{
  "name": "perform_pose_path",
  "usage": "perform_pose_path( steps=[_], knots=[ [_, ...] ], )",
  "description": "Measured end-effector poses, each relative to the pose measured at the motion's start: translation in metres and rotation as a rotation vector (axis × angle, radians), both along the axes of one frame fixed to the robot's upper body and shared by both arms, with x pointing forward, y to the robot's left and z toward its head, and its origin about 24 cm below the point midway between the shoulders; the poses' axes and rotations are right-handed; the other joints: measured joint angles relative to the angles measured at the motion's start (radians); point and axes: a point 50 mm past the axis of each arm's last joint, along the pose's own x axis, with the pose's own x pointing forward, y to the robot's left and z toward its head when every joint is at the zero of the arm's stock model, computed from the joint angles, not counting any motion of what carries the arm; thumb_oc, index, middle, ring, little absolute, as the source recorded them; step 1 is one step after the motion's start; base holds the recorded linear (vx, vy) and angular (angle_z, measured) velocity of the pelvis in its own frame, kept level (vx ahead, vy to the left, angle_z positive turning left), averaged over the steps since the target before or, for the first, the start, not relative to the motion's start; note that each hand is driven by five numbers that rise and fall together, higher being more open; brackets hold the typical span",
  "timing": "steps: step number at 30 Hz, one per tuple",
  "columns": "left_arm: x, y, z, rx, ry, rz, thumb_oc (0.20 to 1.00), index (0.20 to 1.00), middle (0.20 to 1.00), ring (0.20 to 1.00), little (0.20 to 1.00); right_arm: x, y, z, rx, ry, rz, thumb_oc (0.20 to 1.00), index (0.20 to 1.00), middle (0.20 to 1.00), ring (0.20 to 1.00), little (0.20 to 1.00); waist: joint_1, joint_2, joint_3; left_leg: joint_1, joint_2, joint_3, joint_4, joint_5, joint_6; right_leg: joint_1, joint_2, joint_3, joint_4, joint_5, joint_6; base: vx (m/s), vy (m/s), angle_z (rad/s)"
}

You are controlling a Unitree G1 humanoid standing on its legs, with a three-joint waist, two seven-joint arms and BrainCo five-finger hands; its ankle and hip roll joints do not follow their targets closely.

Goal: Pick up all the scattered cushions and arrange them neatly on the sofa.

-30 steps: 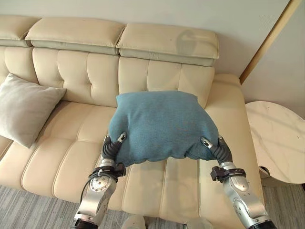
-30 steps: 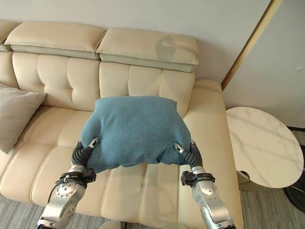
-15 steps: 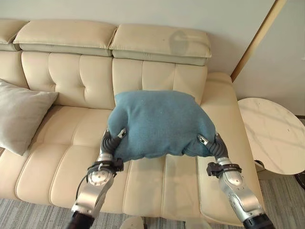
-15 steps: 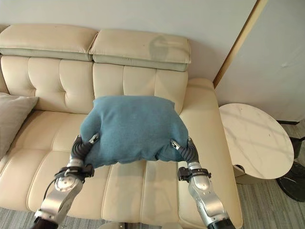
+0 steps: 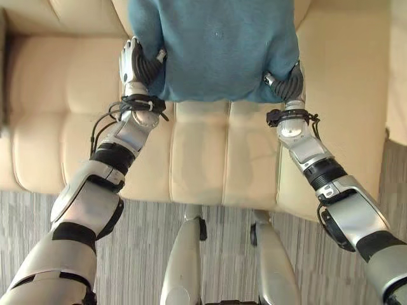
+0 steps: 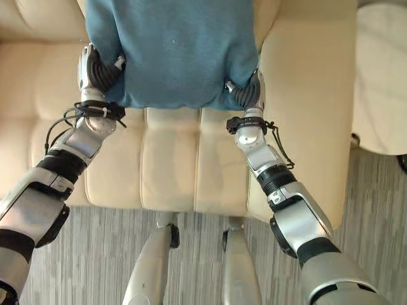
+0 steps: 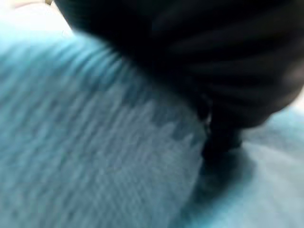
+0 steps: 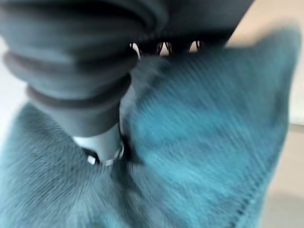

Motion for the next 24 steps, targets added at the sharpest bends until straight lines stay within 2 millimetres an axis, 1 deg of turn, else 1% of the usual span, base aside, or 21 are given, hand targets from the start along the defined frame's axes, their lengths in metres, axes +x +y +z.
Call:
perform_pose_path(
  steps=[1,2,3,4,5,7,9,11,12,13,14,15,16,18,19,20,21,22,23,24],
  knots=[
    [0.002,0.002,0.012,0.05,0.007,0.039,1.0,1.0,1.0,1.0,1.0,0.003,-0.014,0.003,-0.032,0.034,-0.063,1.0,1.0,1.0,1.0,1.0,0.002,0.001,0.001,-0.031,-0.01,-0.004,0.0,0.001,0.0,-0.051,-0.01,-0.002,0.057,-0.028,-0.001,0.01,-0.014,0.41],
    [0.001,0.003,0.023,0.056,-0.014,0.047,1.0,1.0,1.0,1.0,1.0,0.002,-0.022,0.01,-0.033,0.022,-0.083,1.0,1.0,1.0,1.0,1.0,0.007,-0.004,0.013,-0.047,-0.015,-0.003,0.003,0.011,0.005,-0.079,-0.015,-0.003,0.092,-0.04,0.0,0.01,-0.026,0.27],
    [0.0,0.005,0.03,0.073,-0.024,0.062,1.0,1.0,1.0,1.0,1.0,0.002,-0.025,0.014,-0.03,0.013,-0.093,1.0,1.0,1.0,1.0,1.0,0.011,-0.01,0.032,-0.048,-0.018,-0.002,0.003,0.012,0.006,-0.089,-0.018,-0.001,0.11,-0.048,-0.001,0.1,-0.033,0.13],
    [0.0,0.011,0.032,0.14,-0.007,0.095,1.0,1.0,1.0,1.0,1.0,0.003,-0.027,0.017,-0.039,0.015,-0.105,1.0,1.0,1.0,1.0,1.0,0.014,-0.015,0.048,-0.048,-0.021,-0.002,0.003,0.013,0.007,-0.098,-0.02,0.002,0.129,-0.059,-0.002,0.09,-0.034,0.04],
    [0.001,0.017,0.03,0.164,0.025,0.119,1.0,1.0,1.0,1.0,1.0,0.003,-0.026,0.017,-0.035,0.022,-0.105,1.0,1.0,1.0,1.0,1.0,0.011,-0.014,0.05,-0.048,-0.02,-0.004,0.003,0.01,0.005,-0.098,-0.019,0.001,0.129,-0.062,-0.001,0.09,-0.023,0.04],
    [0.004,0.035,0.018,0.163,0.125,0.201,1.0,1.0,1.0,1.0,1.0,0.005,-0.018,0.013,-0.023,0.057,-0.083,1.0,1.0,1.0,1.0,1.0,-0.012,-0.014,0.05,-0.036,-0.019,-0.01,-0.003,0.011,0.006,-0.084,-0.018,-0.003,0.127,-0.063,-0.002,0.0,-0.005,0.02],
    [0.005,0.043,0.011,0.165,0.198,0.232,1.0,1.0,1.0,1.0,1.0,0.007,-0.014,0.007,-0.015,0.097,-0.07,1.0,1.0,1.0,1.0,1.0,-0.019,-0.017,0.052,-0.017,-0.018,-0.015,-0.003,0.015,0.008,-0.065,-0.017,-0.002,0.126,-0.061,-0.003,-0.04,0.005,-0.01],
    [0.005,0.044,0.01,0.157,0.231,0.228,1.0,1.0,1.0,1.0,1.0,0.008,-0.012,-0.002,0.001,0.154,-0.059,1.0,1.0,1.0,1.0,1.0,-0.023,-0.019,0.052,0.003,-0.017,-0.017,-0.002,0.017,0.008,-0.045,-0.014,-0.004,0.127,-0.06,-0.005,-0.09,0.0,0.0],
    [0.005,0.042,0.012,0.158,0.227,0.219,1.0,1.0,1.0,1.0,1.0,0.008,-0.012,-0.001,0.007,0.156,-0.059,1.0,1.0,1.0,1.0,1.0,-0.023,-0.019,0.052,0.005,-0.017,-0.018,0.005,0.017,0.008,-0.045,-0.014,-0.003,0.136,-0.06,-0.005,0.0,0.0,0.0],
    [0.005,0.04,0.012,0.09,0.216,0.182,1.0,1.0,1.0,1.0,1.0,0.008,-0.012,-0.001,0.028,0.16,-0.051,1.0,1.0,1.0,1.0,1.0,-0.022,-0.02,0.052,0.009,-0.015,-0.018,0.008,0.016,0.008,-0.041,-0.013,-0.003,0.141,-0.06,-0.005,0.0,0.0,0.0],
    [0.006,0.038,0.006,-0.028,0.213,0.132,1.0,1.0,1.0,1.0,1.0,0.009,-0.013,-0.005,0.044,0.181,-0.046,1.0,1.0,1.0,1.0,1.0,-0.022,-0.021,0.052,0.022,-0.013,-0.018,0.006,0.016,0.007,-0.028,-0.011,-0.003,0.141,-0.059,-0.006,0.0,0.0,0.0],
    [0.007,0.036,-0.003,-0.075,0.236,0.107,1.0,1.0,1.0,1.0,1.0,0.008,-0.015,-0.011,0.073,0.206,-0.044,1.0,1.0,1.0,1.0,1.0,-0.023,-0.022,0.051,0.039,-0.012,-0.019,0.005,0.016,0.007,-0.01,-0.01,-0.005,0.141,-0.058,-0.006,0.05,0.027,-0.02],
    [0.006,0.037,-0.016,-0.122,0.265,0.089,1.0,1.0,1.0,1.0,1.0,0.007,-0.016,-0.017,0.106,0.218,-0.04,1.0,1.0,1.0,1.0,1.0,-0.022,-0.029,0.047,0.059,-0.011,-0.019,0.002,0.005,0.005,0.007,-0.009,-0.003,0.139,-0.06,-0.007,0.07,0.049,-0.06],
    [-0.002,0.046,-0.066,-0.452,0.322,-0.016,1.0,1.0,1.0,1.0,1.0,-0.002,-0.024,-0.048,0.277,0.256,-0.022,1.0,1.0,1.0,1.0,1.0,-0.017,-0.035,0.043,0.143,-0.003,-0.017,-0.026,-0.003,0.009,0.095,-0.003,-0.004,0.101,-0.064,-0.005,0.08,0.075,-0.12],
    [-0.017,0.056,-0.114,-0.639,0.391,-0.039,1.0,1.0,1.0,1.0,1.0,-0.015,-0.027,-0.079,0.433,0.285,-0.014,1.0,1.0,1.0,1.0,1.0,-0.015,-0.047,0.024,0.203,0.006,-0.008,-0.04,-0.023,0.006,0.167,0.001,-0.004,0.046,-0.064,-0.013,0.13,0.1,-0.16],
    [-0.036,0.066,-0.159,-0.74,0.462,-0.013,1.0,1.0,1.0,1.0,1.0,-0.033,-0.03,-0.118,0.527,0.344,-0.025,1.0,1.0,1.0,1.0,1.0,-0.013,-0.058,-0.06,0.199,0.013,0.007,-0.049,-0.039,-0.003,0.176,0.001,-0.004,0.006,-0.059,-0.019,0.16,0.09,-0.14],
    [-0.056,0.07,-0.195,-0.796,0.531,0.016,1.0,1.0,1.0,1.0,1.0,-0.053,-0.033,-0.154,0.584,0.418,-0.056,1.0,1.0,1.0,1.0,1.0,-0.009,-0.071,-0.107,0.208,0.013,0.01,-0.039,-0.05,0.001,0.204,-0.001,-0.009,-0.028,-0.046,-0.019,0.28,0.151,-0.04],
    [-0.092,0.069,-0.241,-0.902,0.603,0.026,1.0,1.0,1.0,1.0,1.0,-0.088,-0.037,-0.197,0.649,0.505,-0.079,1.0,1.0,1.0,1.0,1.0,-0.009,-0.089,-0.12,0.307,0.006,0.014,-0.064,-0.055,0.009,0.325,-0.013,-0.026,-0.085,-0.027,-0.008,0.26,0.153,0.07],
    [-0.111,0.065,-0.263,-0.931,0.66,0.035,1.0,1.0,1.0,1.0,1.0,-0.109,-0.039,-0.222,0.667,0.579,-0.093,1.0,1.0,1.0,1.0,1.0,-0.009,-0.095,-0.136,0.355,0.0,0.017,-0.088,-0.058,0.012,0.382,-0.018,-0.032,-0.121,-0.019,-0.004,0.27,0.214,0.01],
    [-0.163,0.058,-0.301,-0.998,0.75,0.037,1.0,1.0,1.0,1.0,1.0,-0.154,-0.031,-0.257,0.734,0.688,-0.072,1.0,1.0,1.0,1.0,1.0,0.0,-0.116,-0.201,0.449,-0.012,0.035,-0.134,-0.071,0.023,0.487,-0.032,-0.032,-0.201,-0.01,0.004,0.17,0.159,-0.02]
  ],
)
